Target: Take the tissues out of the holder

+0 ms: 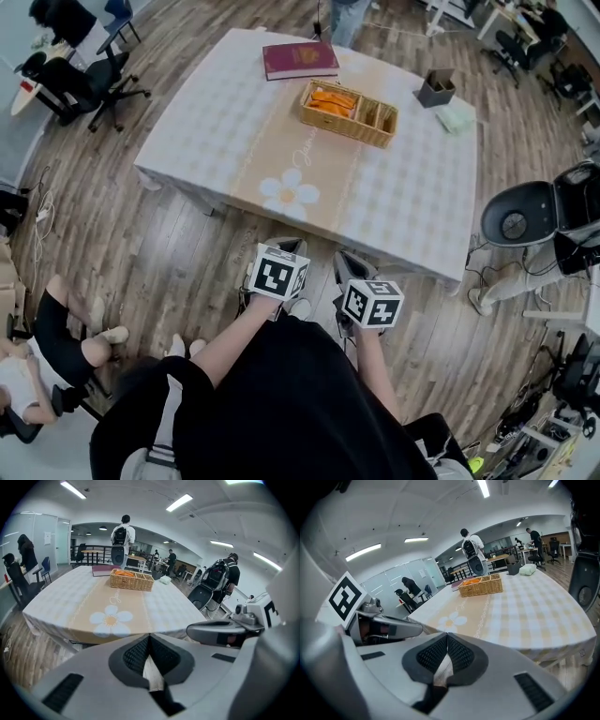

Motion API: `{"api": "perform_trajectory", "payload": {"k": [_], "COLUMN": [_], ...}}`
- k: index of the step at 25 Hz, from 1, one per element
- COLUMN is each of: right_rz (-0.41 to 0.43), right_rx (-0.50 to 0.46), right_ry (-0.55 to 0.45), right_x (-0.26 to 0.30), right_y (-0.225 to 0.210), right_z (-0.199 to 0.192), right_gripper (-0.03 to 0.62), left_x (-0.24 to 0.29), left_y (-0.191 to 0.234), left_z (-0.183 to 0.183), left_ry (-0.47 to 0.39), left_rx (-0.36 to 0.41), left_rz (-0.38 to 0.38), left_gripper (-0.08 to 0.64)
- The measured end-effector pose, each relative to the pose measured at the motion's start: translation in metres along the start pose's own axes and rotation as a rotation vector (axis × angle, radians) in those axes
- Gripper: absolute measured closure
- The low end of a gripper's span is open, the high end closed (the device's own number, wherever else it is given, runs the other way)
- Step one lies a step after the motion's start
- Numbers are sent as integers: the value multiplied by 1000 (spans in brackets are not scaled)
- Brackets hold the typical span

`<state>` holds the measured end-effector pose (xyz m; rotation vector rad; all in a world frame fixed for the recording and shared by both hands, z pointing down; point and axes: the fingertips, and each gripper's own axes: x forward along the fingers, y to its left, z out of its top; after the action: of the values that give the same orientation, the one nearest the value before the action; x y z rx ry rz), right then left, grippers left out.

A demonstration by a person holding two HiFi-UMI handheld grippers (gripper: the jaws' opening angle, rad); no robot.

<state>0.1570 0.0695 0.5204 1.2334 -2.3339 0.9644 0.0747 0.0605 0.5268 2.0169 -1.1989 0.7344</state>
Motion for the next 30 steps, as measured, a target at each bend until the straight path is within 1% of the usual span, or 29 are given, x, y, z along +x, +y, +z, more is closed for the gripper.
{"api": "perform_trajectory", "payload": {"k": [5,9,12,16,24,30], "right_rz": [25,27,26,64,7,-4], "right_rx": [4,5,5,-12,-4,-17], "right_ry": [11,12,0,-55,-56,-48], "right_x": [7,13,15,18,36,65], "right_y": [-3,0,1,5,-12,-17], "right_z": [1,5,9,22,47,76], "right_gripper": [577,577,577,577,577,577], "left_x": [2,2,6,18,38,54], "left_y": [8,13,14,15,27,42], "left_z": [-1,-1,4,13,49,81], "left_ry": [0,5,3,8,9,8], "left_rx": [-27,-39,-36,-25,13,21], "left_rz": [21,23,12,-23,-62,-95], "left_gripper": [560,560,560,560,560,560]}}
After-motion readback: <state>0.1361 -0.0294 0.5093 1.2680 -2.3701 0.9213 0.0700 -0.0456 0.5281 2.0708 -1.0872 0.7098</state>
